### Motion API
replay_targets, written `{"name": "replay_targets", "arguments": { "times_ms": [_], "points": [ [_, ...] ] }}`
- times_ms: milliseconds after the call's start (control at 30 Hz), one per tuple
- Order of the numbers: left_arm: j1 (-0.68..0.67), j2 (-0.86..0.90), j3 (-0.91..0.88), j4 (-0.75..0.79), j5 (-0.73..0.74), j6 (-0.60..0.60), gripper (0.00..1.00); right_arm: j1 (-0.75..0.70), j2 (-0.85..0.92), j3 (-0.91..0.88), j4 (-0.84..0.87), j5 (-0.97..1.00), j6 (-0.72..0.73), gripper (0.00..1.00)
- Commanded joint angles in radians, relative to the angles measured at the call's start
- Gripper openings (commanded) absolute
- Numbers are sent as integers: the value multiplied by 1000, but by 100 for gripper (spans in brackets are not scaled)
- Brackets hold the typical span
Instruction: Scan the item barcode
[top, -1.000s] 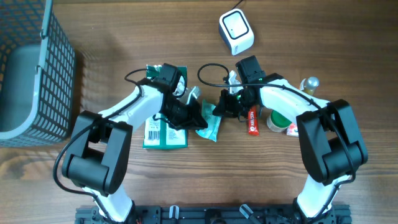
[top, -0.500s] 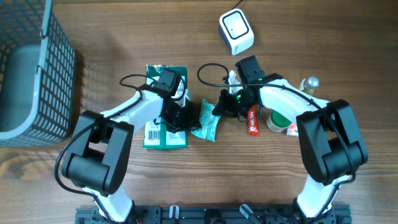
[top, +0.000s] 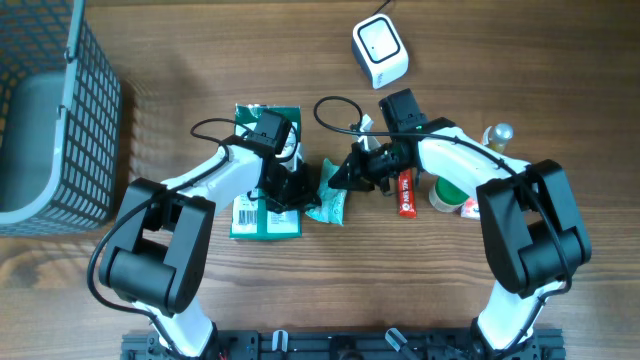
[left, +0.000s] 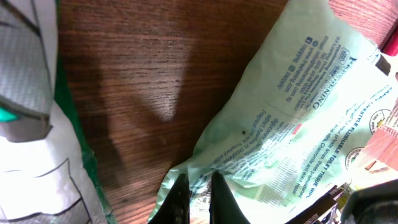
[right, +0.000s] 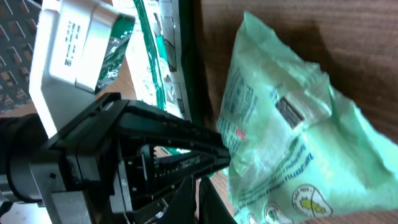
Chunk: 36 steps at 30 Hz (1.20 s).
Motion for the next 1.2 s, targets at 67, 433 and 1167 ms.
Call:
{"name": "replay_targets", "arguments": {
  "times_ms": [67, 433, 1167],
  "points": [
    [5, 34, -31, -7, -151, -32, 4, 26, 2, -6, -97, 154, 3, 4],
    [5, 34, -31, -7, -152, -32, 4, 114, 2, -24, -174, 537, 88, 5],
    [6, 31, -31, -15, -78, -22, 4, 114, 2, -48, -228, 657, 91, 9]
  ]
}}
